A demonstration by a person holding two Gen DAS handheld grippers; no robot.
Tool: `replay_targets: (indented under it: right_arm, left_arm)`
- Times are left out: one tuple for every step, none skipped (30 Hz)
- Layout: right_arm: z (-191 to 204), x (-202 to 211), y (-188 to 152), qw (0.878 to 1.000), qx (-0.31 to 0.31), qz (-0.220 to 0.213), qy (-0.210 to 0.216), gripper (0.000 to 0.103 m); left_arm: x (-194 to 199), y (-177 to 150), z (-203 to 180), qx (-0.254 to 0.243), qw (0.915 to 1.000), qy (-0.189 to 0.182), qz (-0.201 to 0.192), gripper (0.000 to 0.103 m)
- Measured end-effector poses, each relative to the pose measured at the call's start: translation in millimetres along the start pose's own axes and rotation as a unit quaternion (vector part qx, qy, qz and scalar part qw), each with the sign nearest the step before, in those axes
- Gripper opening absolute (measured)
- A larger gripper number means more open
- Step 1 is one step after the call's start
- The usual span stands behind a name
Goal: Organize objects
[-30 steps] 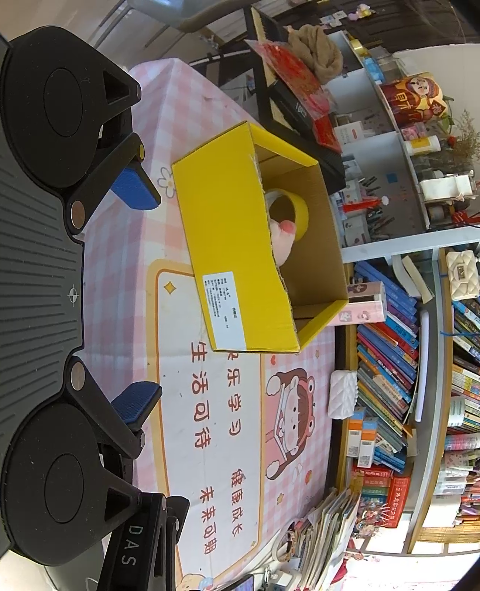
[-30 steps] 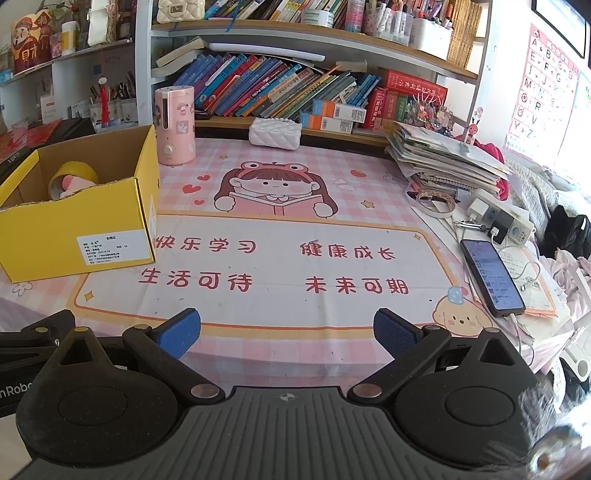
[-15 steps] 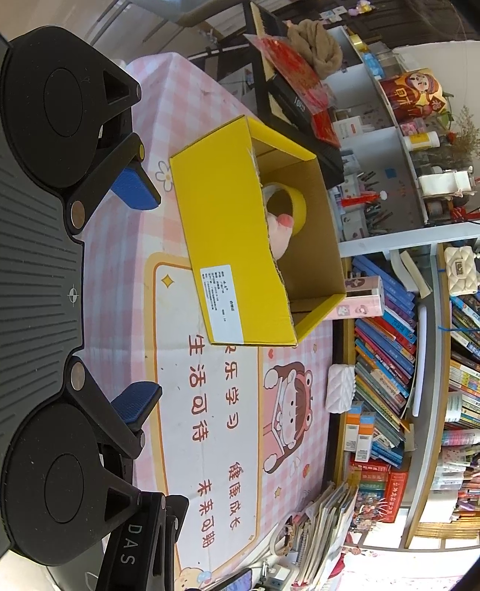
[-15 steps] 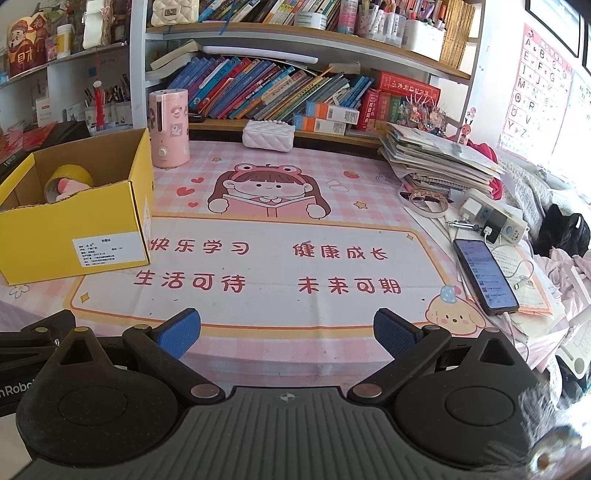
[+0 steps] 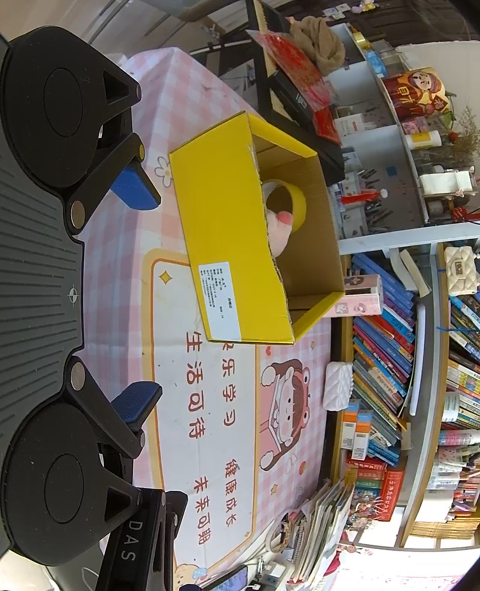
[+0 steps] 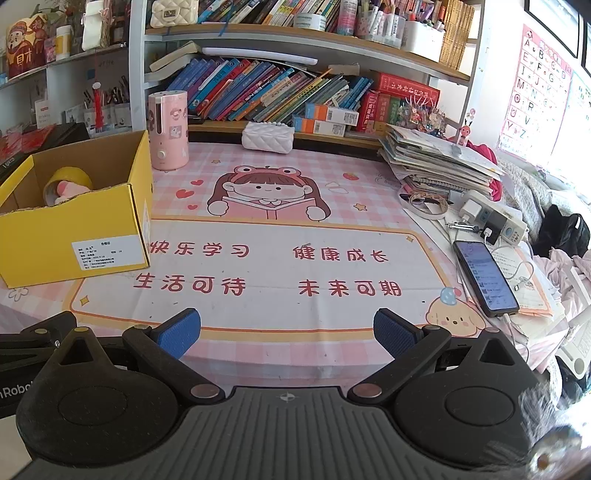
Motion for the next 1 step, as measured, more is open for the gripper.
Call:
replay_targets:
  right_arm:
    - [-0.4,-0.5,1.0,1.000,-0.001,0.001,0.001,0.101]
  left_arm:
    - [-1.0,0.0,0.6,0.001,1.0000,0.000,0.002,0.101]
Point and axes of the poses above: each gripper's, at about its wrist camera, not at the fingertips, and x roughly against the way its jaws point, z to its left, y to its top, the point moved 3 cm from there along -x, roughly the way its jaws point, and after that the axes turned 8 degrees about -z, right-handed, at the moved point
